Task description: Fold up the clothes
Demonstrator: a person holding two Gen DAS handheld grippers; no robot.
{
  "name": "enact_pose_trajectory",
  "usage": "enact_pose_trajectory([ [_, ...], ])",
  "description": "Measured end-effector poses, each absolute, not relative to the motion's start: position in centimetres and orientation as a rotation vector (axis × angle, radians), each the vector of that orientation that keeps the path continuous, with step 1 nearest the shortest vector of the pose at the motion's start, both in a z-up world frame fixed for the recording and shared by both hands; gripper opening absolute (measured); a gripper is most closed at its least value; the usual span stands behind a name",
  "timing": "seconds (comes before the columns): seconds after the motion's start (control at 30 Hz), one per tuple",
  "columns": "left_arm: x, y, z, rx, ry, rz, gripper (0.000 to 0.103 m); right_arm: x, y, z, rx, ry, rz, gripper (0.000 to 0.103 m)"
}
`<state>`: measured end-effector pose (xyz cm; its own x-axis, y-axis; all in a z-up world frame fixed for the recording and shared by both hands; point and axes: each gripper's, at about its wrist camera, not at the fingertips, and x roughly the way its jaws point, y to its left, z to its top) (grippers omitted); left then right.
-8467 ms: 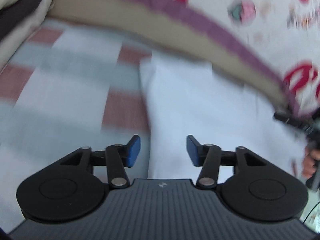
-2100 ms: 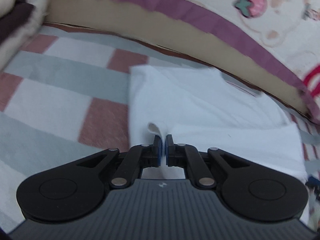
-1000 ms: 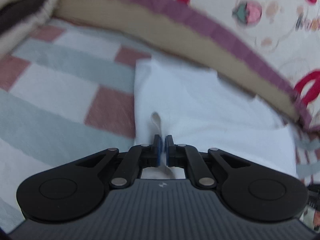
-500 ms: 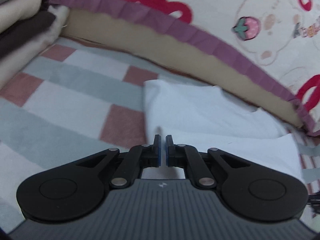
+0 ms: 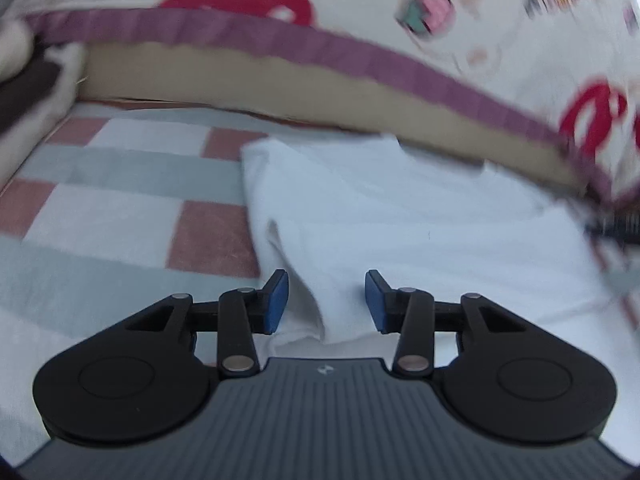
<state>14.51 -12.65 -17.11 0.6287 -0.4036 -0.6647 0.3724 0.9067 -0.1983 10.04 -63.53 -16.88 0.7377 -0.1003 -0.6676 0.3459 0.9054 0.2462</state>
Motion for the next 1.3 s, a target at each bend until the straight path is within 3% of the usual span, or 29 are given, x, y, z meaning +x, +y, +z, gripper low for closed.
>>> enact_pose_trajectory([
  [0.13,13.7,-12.6,-17.5,0.057,0.789,-0.381,0.002,11.6,-64.4,-17.7,0.396,0.713,-0.245,0.048],
  [0.17,13.6,-12.3,-17.4,0.061,0.794,-0.374,0.0,12.0,-64.5,-17.8,0.4,0.718,-0.24,0.049],
  [0.27,14.2,-11.6,-17.1,0.044,0.827,-0.402,0.0,12.7,-64.6,-18.1,0.409,0.728,-0.252,0.064],
  [0.53,16.4,-10.4,-16.8,-0.047,0.903,-0.48,0.001,15.7,-69.5,-20.2,0.737,0.697,-0.31,0.068],
  [0.67,17.4,-10.8,-17.1,-0.089,0.895,-0.493,0.002,18.5,-71.5,-20.1,0.751,0.782,-0.261,0.068],
  [0.7,17.6,-11.0,-17.2,-0.099,0.893,-0.496,0.002,19.0,-71.4,-20.1,0.736,0.801,-0.233,0.063],
  [0.77,18.0,-11.3,-17.4,-0.114,0.892,-0.497,0.002,19.7,-70.7,-20.0,0.698,0.845,-0.168,0.03],
  [0.87,18.4,-11.9,-17.6,-0.101,0.89,-0.496,0.001,20.1,-67.7,-19.6,0.479,0.878,-0.141,0.009],
  [1.03,18.4,-12.6,-17.4,-0.054,0.887,-0.476,0.002,19.7,-66.2,-14.9,0.28,0.701,-0.274,0.005],
  [1.3,18.0,-13.2,-17.4,-0.037,0.878,-0.435,0.003,20.8,-67.0,-16.8,0.177,0.863,-0.422,0.005],
])
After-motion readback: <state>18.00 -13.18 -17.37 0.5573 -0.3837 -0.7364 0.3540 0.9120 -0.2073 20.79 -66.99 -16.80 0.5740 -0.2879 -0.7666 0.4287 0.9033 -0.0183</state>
